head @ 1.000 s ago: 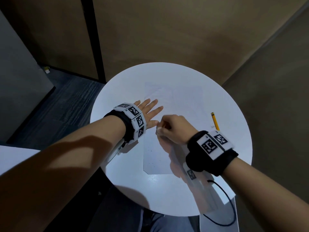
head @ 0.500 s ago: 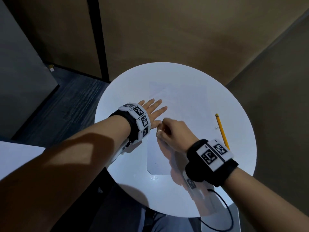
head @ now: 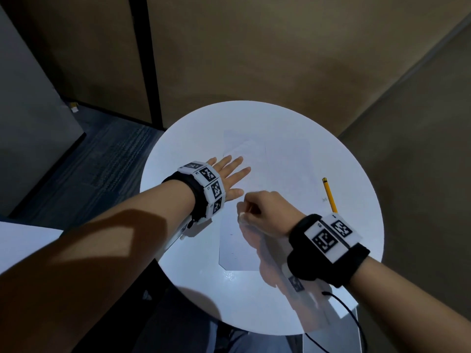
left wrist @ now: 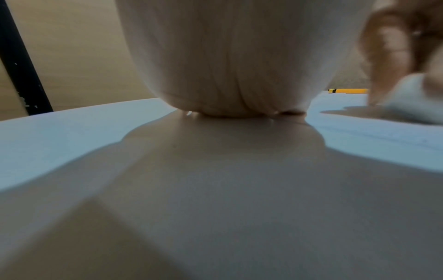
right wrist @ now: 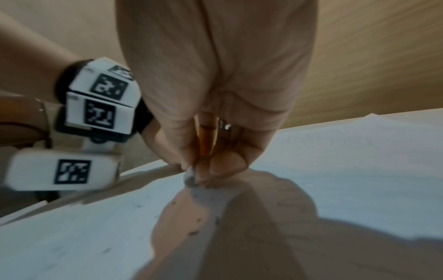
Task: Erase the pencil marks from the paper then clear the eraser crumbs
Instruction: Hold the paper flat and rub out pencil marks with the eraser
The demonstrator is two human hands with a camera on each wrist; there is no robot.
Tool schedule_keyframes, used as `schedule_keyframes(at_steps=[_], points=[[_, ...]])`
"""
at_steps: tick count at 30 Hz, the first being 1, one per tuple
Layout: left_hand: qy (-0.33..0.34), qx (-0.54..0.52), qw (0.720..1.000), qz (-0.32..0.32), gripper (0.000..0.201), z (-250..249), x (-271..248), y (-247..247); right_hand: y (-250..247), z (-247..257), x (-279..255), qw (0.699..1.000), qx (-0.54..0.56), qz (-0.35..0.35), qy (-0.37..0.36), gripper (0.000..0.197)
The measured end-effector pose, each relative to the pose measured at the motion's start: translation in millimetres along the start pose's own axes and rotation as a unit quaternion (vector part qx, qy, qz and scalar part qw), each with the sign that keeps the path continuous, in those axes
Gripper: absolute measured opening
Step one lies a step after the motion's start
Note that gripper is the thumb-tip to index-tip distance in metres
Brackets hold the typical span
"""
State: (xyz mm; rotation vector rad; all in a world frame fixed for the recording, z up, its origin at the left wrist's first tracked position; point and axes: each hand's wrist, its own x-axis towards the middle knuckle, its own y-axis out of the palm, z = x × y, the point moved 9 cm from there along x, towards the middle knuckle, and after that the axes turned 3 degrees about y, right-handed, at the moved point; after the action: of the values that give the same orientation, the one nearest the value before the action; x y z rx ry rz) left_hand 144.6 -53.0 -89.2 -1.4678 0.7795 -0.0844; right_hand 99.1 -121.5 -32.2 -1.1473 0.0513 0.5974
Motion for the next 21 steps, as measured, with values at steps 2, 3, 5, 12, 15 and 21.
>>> schedule_keyframes(at_steps=[2, 3, 5, 12, 15, 21], points=[[-0.003, 0.006, 1.000, -0.004, 0.060, -1, 0, -1, -12, -5, 9, 0.998, 0.033, -0.059, 0.021, 0.022], [-0.004, 0.008, 1.000, -0.006, 0.060, -2, 0, -1, -14, -8, 10, 0.995, 0.048, -0.083, 0.033, 0.016], [0.000, 0.002, 1.000, -0.003, 0.060, -2, -1, 0, -7, -11, 2, 0.994, 0.047, -0.088, 0.035, 0.016], [-0.003, 0.002, 1.000, -0.008, 0.060, 0, 0, -1, -8, -5, 4, 0.999, 0.020, -0.039, 0.024, 0.019], [-0.001, 0.004, 1.000, -0.011, 0.060, -2, 0, 0, -9, -12, 3, 0.994, 0.056, -0.084, 0.045, 0.007], [0.002, 0.001, 1.000, -0.003, 0.060, 0, 2, 2, -3, -3, -3, 0.999, -0.018, 0.022, 0.020, 0.033]])
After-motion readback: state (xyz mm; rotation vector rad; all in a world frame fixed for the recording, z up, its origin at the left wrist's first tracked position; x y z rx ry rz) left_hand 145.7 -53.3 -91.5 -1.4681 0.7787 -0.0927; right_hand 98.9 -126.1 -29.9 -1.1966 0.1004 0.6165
